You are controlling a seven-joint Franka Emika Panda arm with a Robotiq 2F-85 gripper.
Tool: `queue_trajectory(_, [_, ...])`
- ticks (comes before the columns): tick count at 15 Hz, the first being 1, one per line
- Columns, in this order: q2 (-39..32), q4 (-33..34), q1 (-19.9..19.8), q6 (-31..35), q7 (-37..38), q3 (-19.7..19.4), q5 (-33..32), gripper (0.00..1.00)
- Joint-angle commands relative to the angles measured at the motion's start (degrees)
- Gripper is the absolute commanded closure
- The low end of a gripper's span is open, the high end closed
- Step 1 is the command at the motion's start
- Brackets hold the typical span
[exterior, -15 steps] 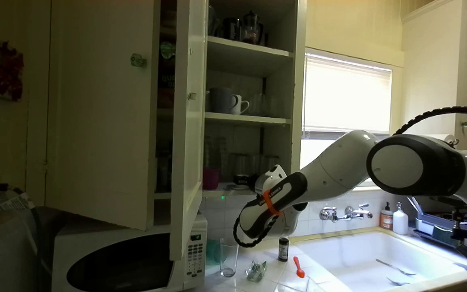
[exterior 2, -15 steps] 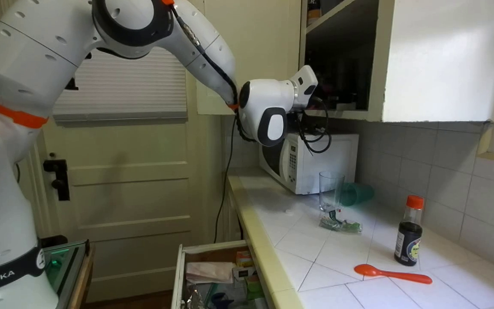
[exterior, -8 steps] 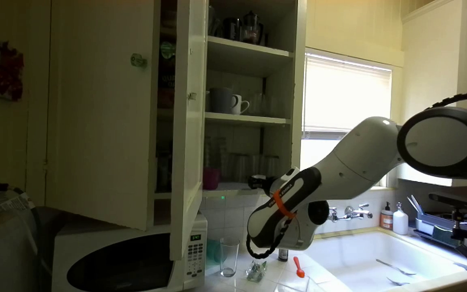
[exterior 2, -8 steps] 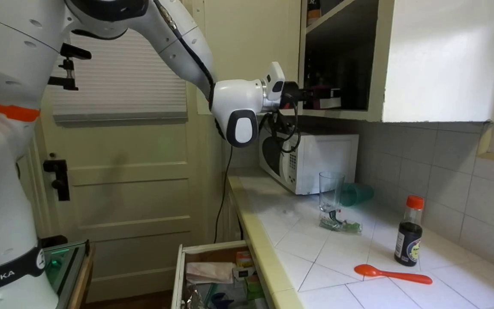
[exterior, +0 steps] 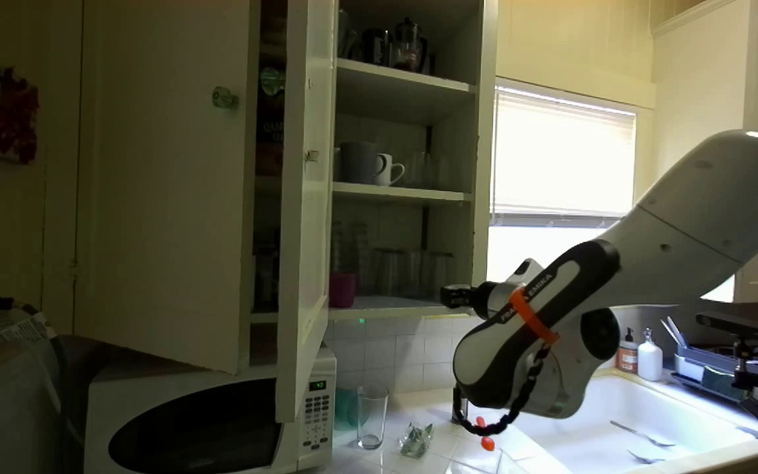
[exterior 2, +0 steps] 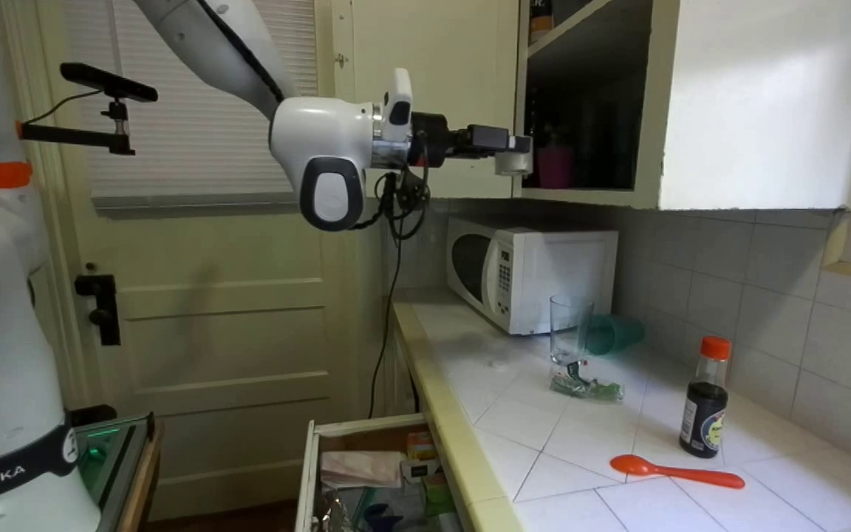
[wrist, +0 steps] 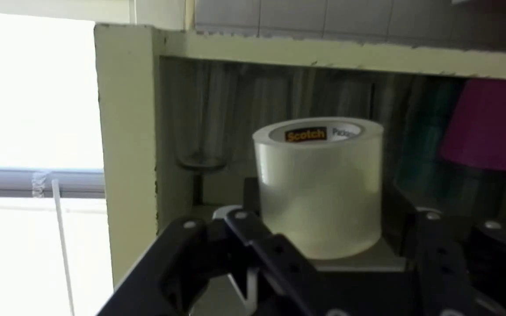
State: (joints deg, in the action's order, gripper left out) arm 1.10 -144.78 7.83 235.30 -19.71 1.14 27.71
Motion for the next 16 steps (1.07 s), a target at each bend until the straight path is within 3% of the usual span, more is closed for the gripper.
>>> queue_trajectory(1, [13.13,-14.4,0.86,-9.24,3.45,0.96,-0.1,0.61])
queue_trajectory(3, [16.91,-19.43,-1.26,-13.97,6.84,3.12,-2.57,0.61])
queue_trajectory(4, [12.85,-12.62,2.53,-18.83,3.94,0.77,0.43,0.61])
queue_trajectory(7, [16.22,-13.77,5.49,-30.6,4.15,-1.17,0.24,0.61])
queue_trajectory(9, [16.96,-12.81,8.97,-38.37,4.33,-4.15,-0.19,0.61])
queue_trajectory(13, [21.29,-14.05,18.36,-53.13,0.73,-13.89,1.16,0.61])
queue_trajectory(15, [21.33,-12.52,18.23,-62.06,-4.55,-16.04,3.82,0.61])
queue_trajectory(16, [21.92,-13.3,16.15,-66.38,-5.88,-16.15,3.2,0.61])
